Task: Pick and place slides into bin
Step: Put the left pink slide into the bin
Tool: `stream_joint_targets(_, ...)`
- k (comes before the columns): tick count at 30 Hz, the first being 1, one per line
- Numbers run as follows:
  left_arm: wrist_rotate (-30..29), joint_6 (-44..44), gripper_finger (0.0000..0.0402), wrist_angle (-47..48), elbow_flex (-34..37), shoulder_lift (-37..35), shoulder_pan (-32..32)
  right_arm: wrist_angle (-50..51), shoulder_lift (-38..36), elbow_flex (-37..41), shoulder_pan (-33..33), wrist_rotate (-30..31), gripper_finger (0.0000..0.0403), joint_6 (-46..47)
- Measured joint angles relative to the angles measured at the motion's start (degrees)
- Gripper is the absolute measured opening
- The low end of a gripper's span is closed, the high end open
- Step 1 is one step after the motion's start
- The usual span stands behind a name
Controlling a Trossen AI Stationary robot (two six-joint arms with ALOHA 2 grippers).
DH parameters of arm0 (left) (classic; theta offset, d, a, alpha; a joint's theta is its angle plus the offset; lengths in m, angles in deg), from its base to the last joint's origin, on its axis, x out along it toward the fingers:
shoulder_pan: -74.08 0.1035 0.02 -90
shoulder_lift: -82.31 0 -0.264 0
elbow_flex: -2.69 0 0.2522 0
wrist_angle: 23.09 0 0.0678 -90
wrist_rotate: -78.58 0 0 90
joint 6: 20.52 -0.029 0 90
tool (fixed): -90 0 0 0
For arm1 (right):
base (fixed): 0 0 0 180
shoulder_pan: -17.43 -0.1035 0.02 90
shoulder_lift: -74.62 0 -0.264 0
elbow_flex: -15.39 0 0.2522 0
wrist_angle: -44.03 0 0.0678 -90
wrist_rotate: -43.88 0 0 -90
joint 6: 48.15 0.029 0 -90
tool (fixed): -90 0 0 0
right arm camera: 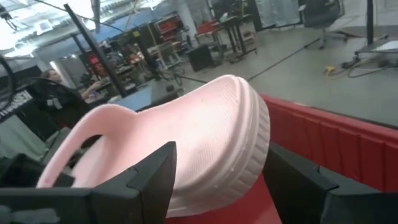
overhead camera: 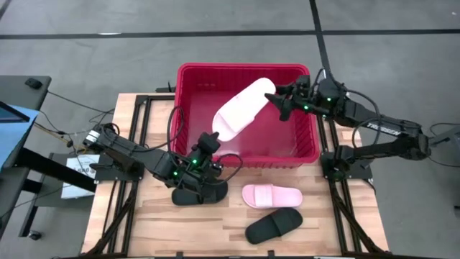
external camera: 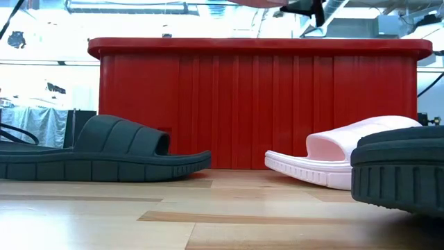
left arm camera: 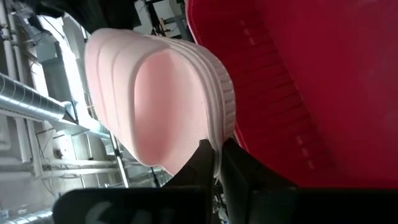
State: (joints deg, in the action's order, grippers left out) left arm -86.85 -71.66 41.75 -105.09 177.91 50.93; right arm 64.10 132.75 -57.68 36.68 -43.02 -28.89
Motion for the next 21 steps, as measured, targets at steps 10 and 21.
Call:
stream_joint_targets(10,0.3,0.4,0.0,0.1,0.0,0.0,0.0,-3.2,0.0,0.0,0.5,-2.6,0.0077,-3.4)
stream_joint_targets(21,4.5,1.5,0.0016,-1.8,0.0,0.0,0.0,-3.6,-1.3,0.0,0.3,-3.5,0.0038,-7.7)
